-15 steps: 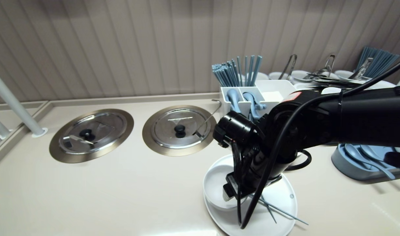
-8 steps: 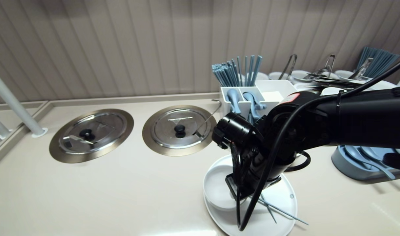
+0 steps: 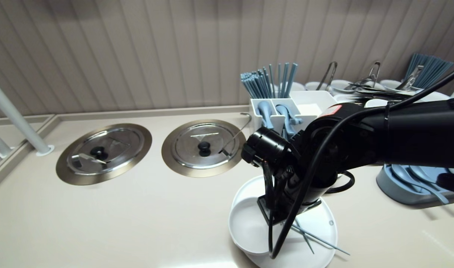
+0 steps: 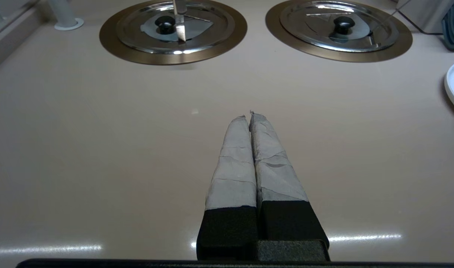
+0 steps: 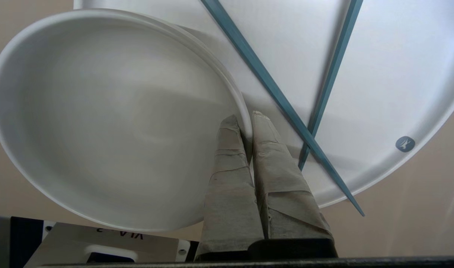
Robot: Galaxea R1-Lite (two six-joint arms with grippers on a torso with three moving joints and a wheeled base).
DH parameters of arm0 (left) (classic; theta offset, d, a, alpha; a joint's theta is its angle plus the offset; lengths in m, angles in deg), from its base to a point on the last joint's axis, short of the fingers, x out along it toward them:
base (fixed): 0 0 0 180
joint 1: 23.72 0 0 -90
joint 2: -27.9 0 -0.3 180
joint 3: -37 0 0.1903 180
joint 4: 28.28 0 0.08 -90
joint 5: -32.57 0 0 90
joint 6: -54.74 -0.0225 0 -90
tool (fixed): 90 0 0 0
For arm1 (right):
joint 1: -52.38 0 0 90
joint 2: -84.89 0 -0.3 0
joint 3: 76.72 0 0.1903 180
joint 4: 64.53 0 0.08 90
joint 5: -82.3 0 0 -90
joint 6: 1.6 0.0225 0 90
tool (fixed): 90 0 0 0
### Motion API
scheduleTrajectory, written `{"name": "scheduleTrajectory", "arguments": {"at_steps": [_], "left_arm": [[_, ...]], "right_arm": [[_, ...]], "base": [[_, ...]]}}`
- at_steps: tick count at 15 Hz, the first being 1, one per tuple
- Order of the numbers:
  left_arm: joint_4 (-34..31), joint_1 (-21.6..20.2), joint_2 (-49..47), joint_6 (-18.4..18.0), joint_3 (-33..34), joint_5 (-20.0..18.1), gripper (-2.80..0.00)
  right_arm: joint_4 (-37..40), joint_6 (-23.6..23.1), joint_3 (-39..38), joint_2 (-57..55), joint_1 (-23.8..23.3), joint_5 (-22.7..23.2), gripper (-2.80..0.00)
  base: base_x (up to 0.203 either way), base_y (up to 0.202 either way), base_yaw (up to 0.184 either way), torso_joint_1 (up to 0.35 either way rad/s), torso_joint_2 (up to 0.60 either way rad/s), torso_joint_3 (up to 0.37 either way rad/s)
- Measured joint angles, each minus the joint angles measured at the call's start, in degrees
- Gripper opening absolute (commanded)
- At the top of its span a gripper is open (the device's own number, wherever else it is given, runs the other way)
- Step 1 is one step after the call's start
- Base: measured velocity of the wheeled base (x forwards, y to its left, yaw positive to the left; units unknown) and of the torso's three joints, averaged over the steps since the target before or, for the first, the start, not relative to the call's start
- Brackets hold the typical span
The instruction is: Put the bowl back from the plate
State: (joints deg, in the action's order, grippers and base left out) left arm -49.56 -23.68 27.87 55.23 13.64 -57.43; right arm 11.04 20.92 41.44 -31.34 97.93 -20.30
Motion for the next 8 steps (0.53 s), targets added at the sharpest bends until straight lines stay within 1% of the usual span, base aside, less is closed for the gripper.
{"name": "scheduleTrajectory", "arguments": {"at_steps": [4, 8], "left_arm": [[-0.02, -0.02, 0.00, 0.02, 0.00, -0.01, -2.80], [0.00, -0.02, 0.00, 0.02, 0.00, 0.00, -2.80]], "right_arm": [[0.00, 1.10, 0.52, 0.48, 0.23, 0.08, -2.80], [1.32, 1.10, 0.75, 4.41, 0.25, 0.22, -2.80]], "base": [[0.000, 0.000, 0.000, 0.000, 0.00, 0.000], [0.000, 0.000, 0.000, 0.000, 0.00, 0.000]]}}
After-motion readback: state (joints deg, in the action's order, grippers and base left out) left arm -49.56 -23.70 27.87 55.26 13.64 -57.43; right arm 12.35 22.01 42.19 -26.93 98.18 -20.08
